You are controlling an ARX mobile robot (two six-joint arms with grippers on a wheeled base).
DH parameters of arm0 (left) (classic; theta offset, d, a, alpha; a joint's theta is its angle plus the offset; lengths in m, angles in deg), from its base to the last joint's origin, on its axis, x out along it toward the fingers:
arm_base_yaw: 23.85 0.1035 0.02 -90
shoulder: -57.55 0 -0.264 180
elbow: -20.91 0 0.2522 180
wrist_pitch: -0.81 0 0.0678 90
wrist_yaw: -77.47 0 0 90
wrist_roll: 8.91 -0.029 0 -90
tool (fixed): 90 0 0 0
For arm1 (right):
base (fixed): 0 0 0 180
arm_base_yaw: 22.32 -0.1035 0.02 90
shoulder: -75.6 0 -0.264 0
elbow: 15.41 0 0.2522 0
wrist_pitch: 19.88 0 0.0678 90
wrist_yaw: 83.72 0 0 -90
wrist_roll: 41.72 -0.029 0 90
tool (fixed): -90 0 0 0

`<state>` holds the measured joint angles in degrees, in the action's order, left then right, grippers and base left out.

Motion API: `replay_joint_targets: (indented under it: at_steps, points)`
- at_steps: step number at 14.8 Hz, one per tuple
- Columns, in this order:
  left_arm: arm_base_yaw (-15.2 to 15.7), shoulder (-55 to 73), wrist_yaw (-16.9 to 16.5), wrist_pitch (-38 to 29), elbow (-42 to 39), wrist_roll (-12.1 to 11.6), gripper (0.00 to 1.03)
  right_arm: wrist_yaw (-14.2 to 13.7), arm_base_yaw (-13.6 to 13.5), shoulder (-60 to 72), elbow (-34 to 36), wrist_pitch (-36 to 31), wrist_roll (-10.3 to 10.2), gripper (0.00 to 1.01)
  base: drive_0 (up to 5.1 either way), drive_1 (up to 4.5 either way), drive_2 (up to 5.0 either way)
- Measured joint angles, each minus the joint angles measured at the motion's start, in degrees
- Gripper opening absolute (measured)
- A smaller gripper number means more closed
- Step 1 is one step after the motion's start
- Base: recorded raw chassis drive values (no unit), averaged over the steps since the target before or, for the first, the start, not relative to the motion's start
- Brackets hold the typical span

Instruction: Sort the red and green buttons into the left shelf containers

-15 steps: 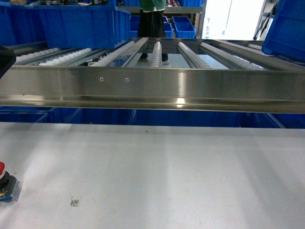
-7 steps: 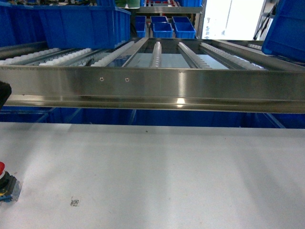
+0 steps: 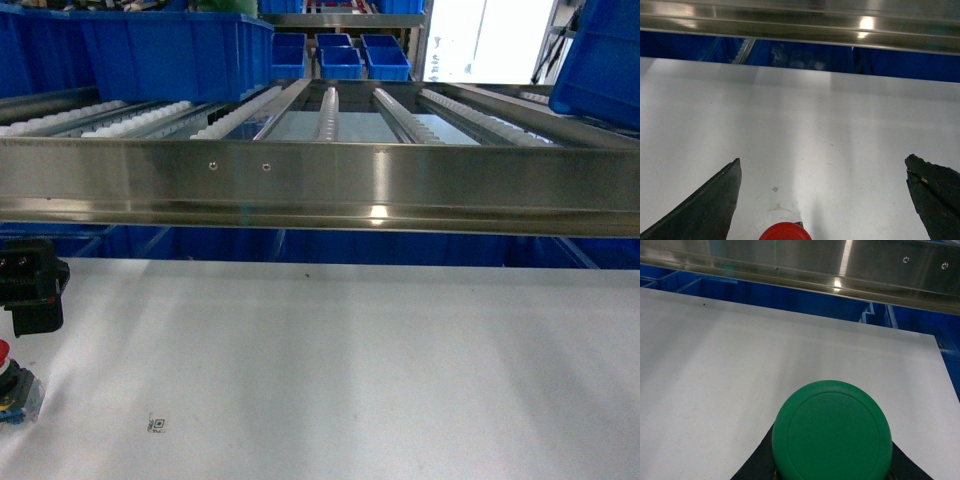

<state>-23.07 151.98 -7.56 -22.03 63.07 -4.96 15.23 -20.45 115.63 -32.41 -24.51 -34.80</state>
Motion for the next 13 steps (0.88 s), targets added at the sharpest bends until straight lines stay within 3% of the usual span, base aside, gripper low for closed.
replay_joint_targets:
  at_steps: [5, 9, 13]
  points:
    - [0.61, 7.63, -0.02, 1.16, 1.07, 3.28, 0.98, 0.00, 0.00, 0.00, 0.00, 0.00, 0.00, 0.26, 0.0, 0.00, 0.0]
    - [3.10, 11.32, -1.60, 2.27, 3.58, 3.45, 0.98, 0.00, 0.00, 0.00, 0.00, 0.00, 0.00, 0.26, 0.0, 0.00, 0.0]
    - [0.55, 12.37, -1.70, 2.71, 3.67, 3.34, 0.98, 0.00, 0.00, 0.00, 0.00, 0.00, 0.00, 0.26, 0.0, 0.00, 0.0]
